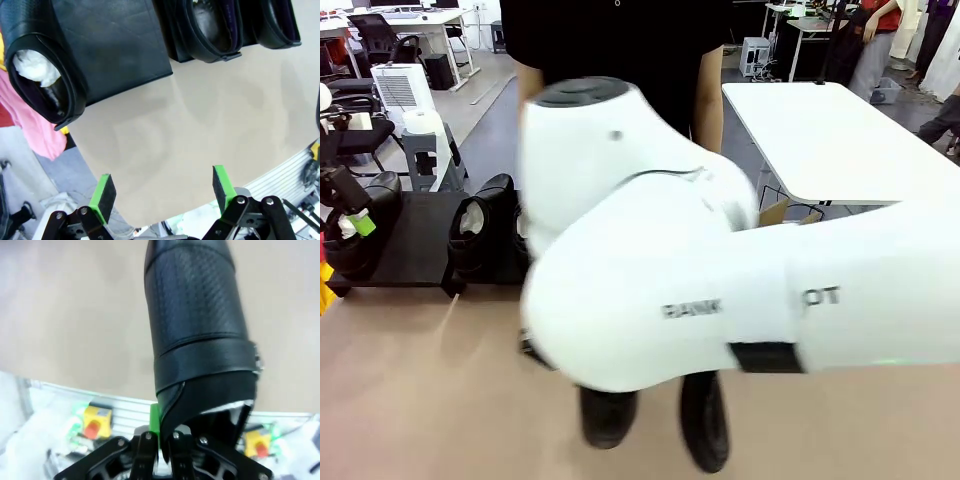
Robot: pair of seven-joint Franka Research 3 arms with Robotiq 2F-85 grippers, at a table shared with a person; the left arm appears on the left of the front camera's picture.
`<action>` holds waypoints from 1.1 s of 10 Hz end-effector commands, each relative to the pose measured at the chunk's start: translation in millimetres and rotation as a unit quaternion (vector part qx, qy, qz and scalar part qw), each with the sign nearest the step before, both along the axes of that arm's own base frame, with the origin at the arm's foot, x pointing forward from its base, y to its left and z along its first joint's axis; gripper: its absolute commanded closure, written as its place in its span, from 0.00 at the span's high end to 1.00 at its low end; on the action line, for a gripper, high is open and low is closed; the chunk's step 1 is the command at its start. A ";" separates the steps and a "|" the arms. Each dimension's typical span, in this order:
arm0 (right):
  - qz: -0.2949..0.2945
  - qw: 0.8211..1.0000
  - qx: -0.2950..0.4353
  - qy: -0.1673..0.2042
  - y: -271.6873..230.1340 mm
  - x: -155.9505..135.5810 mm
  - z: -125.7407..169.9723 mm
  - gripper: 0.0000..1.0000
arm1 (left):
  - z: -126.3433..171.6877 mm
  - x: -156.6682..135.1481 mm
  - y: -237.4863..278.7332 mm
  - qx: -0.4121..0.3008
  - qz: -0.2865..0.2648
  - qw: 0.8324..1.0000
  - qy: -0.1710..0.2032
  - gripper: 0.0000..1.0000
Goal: Organize the shoes by placing them on the stand.
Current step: Pick up one Shoe and place it in the middle of the table.
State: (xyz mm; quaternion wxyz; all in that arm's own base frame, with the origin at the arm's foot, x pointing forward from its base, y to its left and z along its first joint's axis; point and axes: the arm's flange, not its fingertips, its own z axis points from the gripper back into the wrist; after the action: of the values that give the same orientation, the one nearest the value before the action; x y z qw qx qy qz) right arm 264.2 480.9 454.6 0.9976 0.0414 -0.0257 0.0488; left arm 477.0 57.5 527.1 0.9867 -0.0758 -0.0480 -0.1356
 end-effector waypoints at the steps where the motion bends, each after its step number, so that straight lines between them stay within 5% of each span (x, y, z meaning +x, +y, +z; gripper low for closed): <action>1: -0.021 1.000 -0.010 0.013 52.7 20.9 -22.6 0.00 | -0.2 -2.8 -0.1 -0.002 0.002 1.000 -0.006 1.00; 4: -0.078 0.997 -0.018 -0.011 83.5 31.5 -56.9 0.00 | -0.2 -2.8 -0.1 -0.002 0.002 1.000 -0.006 1.00; 7: -0.072 0.996 -0.029 -0.035 98.4 35.6 -72.8 0.00 | -0.2 -2.8 -0.1 -0.002 0.002 1.000 -0.006 1.00; 11: -0.047 0.997 -0.051 -0.021 94.0 41.2 -79.5 0.70 | -0.2 -2.8 -0.1 -0.002 0.002 1.000 -0.006 1.00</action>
State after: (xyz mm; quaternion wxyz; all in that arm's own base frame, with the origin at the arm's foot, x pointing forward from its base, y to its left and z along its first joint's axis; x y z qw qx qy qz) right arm 300.1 571.8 373.1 0.9992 0.0014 -0.0389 -0.0031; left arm 477.0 57.4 527.2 0.9867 -0.0758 -0.0482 -0.1356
